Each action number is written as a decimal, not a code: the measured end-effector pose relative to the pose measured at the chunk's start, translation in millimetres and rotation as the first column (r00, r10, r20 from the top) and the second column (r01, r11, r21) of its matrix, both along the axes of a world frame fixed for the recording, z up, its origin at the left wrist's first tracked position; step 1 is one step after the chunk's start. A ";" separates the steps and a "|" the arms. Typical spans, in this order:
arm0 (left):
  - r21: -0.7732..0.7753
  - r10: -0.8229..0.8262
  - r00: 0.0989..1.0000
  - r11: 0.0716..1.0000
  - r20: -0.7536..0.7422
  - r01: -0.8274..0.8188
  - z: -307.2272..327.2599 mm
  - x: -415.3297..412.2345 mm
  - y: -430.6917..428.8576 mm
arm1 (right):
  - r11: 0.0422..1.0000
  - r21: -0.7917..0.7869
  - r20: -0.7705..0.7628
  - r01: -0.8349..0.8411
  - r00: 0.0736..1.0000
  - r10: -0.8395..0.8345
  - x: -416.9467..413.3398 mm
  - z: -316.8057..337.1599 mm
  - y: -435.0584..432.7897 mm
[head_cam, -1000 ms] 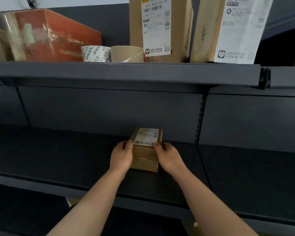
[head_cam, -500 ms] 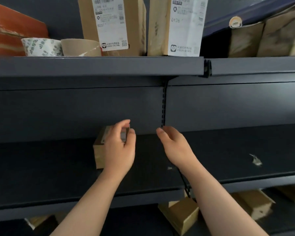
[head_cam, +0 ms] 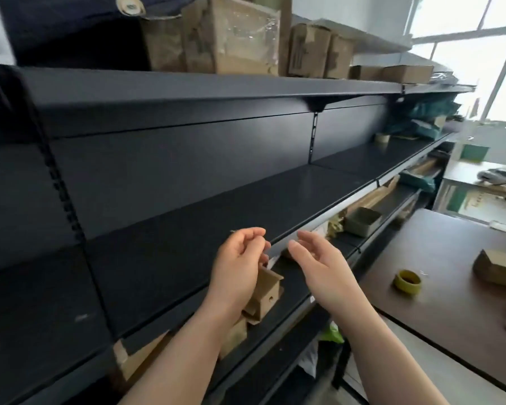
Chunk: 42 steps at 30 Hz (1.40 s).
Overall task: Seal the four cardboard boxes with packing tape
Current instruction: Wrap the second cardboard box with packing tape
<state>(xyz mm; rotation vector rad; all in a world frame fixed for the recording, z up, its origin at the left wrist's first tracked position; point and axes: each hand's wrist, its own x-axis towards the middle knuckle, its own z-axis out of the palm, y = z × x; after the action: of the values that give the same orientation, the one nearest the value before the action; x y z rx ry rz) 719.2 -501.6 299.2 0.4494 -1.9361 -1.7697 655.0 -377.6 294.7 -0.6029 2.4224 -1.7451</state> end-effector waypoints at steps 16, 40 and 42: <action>0.193 -0.485 0.868 0.867 0.110 0.460 -53.2 -265.2 302.6 | 0.832 0.132 0.103 0.539 0.827 -0.553 -180.1 -57.6 326.3; 0.542 -0.771 0.372 0.631 0.517 0.556 -202.3 -531.6 591.9 | 0.438 0.406 0.265 0.802 0.356 -0.896 -392.6 -175.8 618.8; 0.561 -0.762 0.334 0.639 0.555 0.526 -215.0 -536.9 609.7 | 0.439 0.449 0.280 0.779 0.344 -0.896 -402.3 -190.9 638.1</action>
<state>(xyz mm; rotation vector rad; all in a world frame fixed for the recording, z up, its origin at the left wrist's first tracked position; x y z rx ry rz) 182.4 108.1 84.2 0.6436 -2.7289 -2.7540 252.7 260.6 103.8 1.2781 2.5809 -1.4265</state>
